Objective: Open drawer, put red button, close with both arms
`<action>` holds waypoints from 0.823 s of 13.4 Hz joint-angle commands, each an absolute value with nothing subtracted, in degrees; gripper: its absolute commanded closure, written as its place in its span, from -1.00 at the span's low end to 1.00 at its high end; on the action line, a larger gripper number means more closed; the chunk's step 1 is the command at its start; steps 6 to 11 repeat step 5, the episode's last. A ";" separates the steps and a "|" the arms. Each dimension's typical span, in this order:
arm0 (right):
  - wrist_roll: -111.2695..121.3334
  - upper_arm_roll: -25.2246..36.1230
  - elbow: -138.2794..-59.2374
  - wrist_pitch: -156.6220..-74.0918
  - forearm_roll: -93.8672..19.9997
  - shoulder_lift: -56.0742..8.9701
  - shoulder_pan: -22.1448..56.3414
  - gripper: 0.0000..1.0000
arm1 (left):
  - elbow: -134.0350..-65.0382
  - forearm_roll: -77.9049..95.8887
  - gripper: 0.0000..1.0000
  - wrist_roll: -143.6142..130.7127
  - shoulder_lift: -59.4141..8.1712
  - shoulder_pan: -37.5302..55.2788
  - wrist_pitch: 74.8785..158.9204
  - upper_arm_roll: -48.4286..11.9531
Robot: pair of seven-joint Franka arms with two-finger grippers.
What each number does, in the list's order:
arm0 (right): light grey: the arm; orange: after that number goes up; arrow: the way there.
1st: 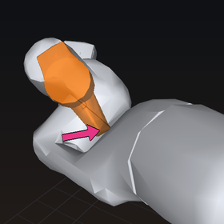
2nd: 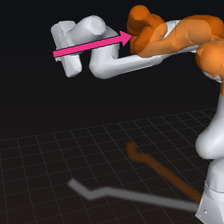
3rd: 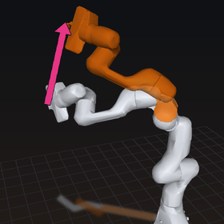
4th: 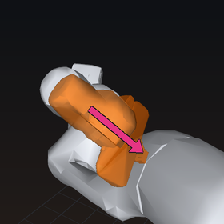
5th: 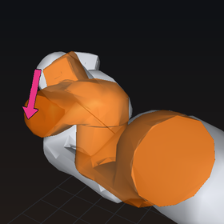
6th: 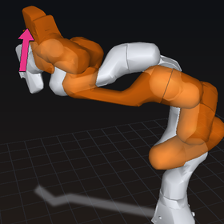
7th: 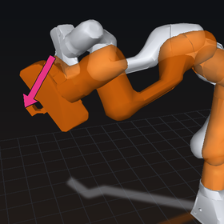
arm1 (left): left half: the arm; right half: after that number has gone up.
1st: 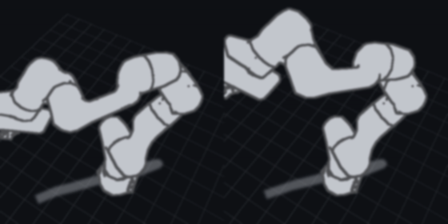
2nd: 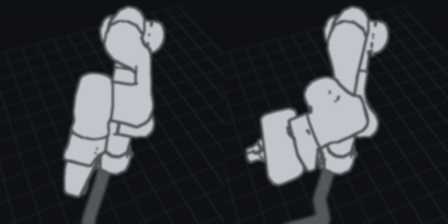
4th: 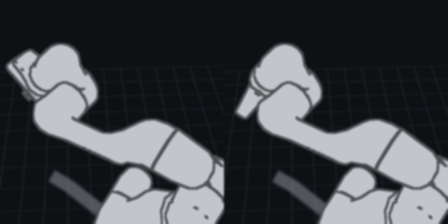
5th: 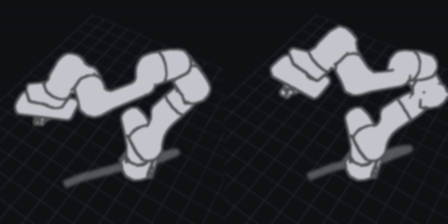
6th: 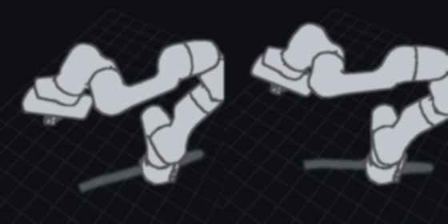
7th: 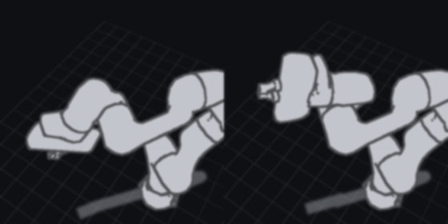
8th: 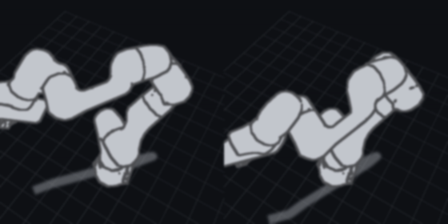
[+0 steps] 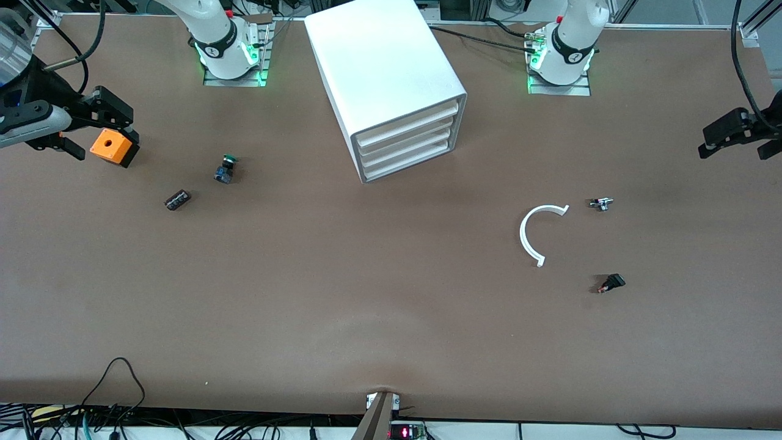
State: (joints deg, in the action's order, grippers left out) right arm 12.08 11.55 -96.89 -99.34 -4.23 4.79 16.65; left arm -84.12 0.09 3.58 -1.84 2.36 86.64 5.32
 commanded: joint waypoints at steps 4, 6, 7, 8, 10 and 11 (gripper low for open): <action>13.27 11.16 -96.86 -99.05 -3.43 5.45 16.17 -0.99 | -87.63 1.32 -1.00 4.49 1.58 3.25 87.98 6.42; 13.53 11.16 -96.86 -99.05 -3.34 5.45 16.17 -0.99 | -87.54 1.32 -1.00 4.22 1.67 3.16 87.98 6.42; 13.53 11.16 -96.86 -99.05 -3.34 5.45 16.17 -0.99 | -87.54 1.32 -1.00 4.22 1.67 3.16 87.98 6.42; 13.53 11.16 -96.86 -99.05 -3.34 5.45 16.17 -0.99 | -87.54 1.32 -1.00 4.22 1.67 3.16 87.98 6.42; 13.53 11.16 -96.86 -99.05 -3.34 5.45 16.17 -0.99 | -87.54 1.32 -1.00 4.22 1.67 3.16 87.98 6.42; 13.53 11.16 -96.86 -99.05 -3.34 5.45 16.17 -0.99 | -87.54 1.32 -1.00 4.22 1.67 3.16 87.98 6.42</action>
